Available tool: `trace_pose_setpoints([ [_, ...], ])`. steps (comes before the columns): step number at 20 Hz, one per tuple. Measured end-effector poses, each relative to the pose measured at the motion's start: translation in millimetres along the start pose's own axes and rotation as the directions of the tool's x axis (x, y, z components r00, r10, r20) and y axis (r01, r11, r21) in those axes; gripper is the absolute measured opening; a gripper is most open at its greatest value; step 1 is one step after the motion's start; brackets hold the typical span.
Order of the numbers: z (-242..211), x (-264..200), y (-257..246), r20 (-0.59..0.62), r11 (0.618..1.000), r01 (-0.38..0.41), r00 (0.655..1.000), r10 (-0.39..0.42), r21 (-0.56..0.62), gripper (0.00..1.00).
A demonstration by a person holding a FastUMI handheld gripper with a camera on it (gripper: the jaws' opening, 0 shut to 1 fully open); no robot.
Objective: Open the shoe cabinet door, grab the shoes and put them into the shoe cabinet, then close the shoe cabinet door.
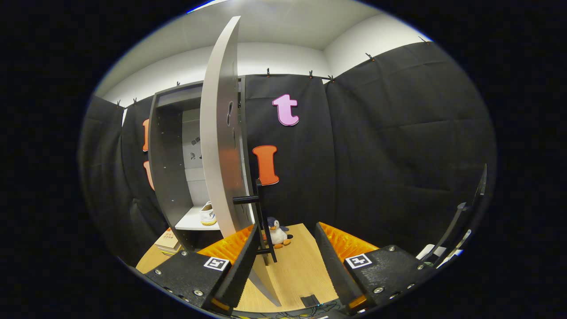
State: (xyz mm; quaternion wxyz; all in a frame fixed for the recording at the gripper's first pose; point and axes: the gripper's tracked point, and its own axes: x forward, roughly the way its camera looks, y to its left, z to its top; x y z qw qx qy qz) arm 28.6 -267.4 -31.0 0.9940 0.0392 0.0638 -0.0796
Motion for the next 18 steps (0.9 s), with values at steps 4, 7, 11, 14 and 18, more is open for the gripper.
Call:
trace_pose_setpoints([
  [4, -1, -7, 22, -0.002, 0.998, -0.052, 0.999, 0.052, -0.018, 0.79],
  [7, -5, -10, 58, -0.004, 0.991, -0.133, 0.991, 0.133, 0.003, 0.79],
  [11, -7, -7, 100, 0.004, 0.972, -0.236, 0.972, 0.236, -0.016, 0.79],
  [14, -9, -5, 132, 0.014, 0.950, -0.312, 0.950, 0.313, -0.014, 0.79],
  [18, -11, 8, 161, 0.015, 0.938, -0.346, 0.938, 0.347, -0.028, 0.80],
])
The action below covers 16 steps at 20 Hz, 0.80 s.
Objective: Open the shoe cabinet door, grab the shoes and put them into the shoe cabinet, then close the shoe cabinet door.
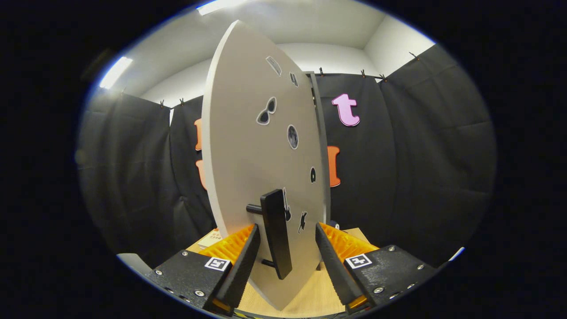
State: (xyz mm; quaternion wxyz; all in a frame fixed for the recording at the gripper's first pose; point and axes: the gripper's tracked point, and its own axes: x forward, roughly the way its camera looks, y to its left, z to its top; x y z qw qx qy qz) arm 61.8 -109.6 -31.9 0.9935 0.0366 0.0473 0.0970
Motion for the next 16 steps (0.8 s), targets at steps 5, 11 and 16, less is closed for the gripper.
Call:
trace_pose_setpoints([
  [5, -3, 22, 33, -0.008, 0.997, -0.081, 0.997, 0.081, -0.011, 0.80],
  [11, -4, 52, 77, -0.018, 0.985, -0.163, 0.987, 0.162, -0.053, 0.80],
  [16, -9, 90, 110, -0.021, 0.981, -0.194, 0.981, 0.193, -0.019, 0.85],
])
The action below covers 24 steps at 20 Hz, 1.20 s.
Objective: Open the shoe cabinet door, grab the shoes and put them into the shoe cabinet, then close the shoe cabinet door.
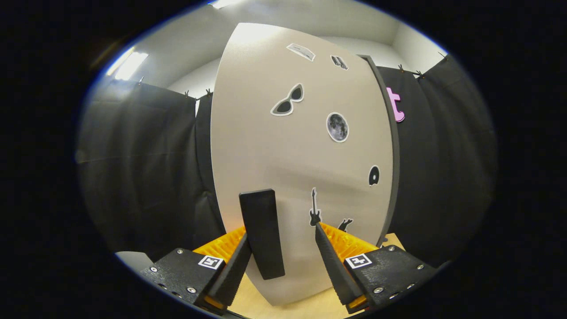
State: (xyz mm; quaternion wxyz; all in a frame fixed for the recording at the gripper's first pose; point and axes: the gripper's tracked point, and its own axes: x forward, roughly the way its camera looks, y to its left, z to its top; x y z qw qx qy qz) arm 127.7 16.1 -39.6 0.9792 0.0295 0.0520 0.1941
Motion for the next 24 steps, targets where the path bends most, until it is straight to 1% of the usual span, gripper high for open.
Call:
trace_pose_setpoints([
  [5, 5, 34, 13, 0.002, 1.000, 0.006, 1.000, -0.006, -0.018, 0.85],
  [11, 4, 48, 22, 0.006, 0.999, 0.025, 1.000, -0.025, -0.032, 0.85],
  [15, 4, 67, 33, 0.000, 0.999, 0.029, 1.000, -0.029, -0.041, 0.85],
  [19, 6, 89, 41, 0.006, 0.997, 0.041, 0.999, -0.040, -0.067, 0.83],
  [24, 3, 104, 41, -0.004, 0.997, 0.059, 0.998, -0.059, -0.047, 0.82],
])
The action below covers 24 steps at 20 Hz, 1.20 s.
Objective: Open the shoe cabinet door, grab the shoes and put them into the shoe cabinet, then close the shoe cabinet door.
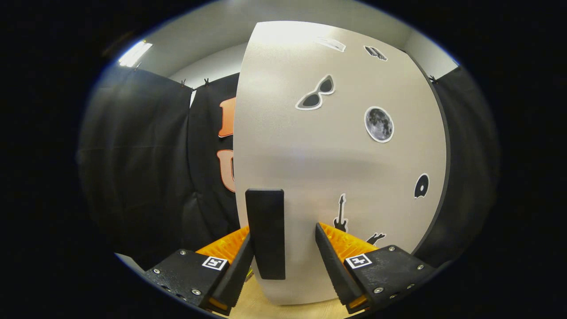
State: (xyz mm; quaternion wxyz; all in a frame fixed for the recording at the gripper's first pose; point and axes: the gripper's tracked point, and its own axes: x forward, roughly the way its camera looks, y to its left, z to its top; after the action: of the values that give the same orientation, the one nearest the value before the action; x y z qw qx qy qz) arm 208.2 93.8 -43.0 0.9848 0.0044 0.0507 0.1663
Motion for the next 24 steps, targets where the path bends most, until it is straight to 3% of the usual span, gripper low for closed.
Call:
trace_pose_setpoints([
  [9, 7, -2, 2, 0.008, 0.998, 0.064, 0.998, -0.064, -0.014, 0.83],
  [14, 17, -31, 1, 0.020, 0.997, 0.073, 0.997, -0.073, -0.011, 0.84],
  [24, 12, -99, -21, 0.019, 0.986, 0.168, 0.986, -0.168, -0.003, 0.85],
])
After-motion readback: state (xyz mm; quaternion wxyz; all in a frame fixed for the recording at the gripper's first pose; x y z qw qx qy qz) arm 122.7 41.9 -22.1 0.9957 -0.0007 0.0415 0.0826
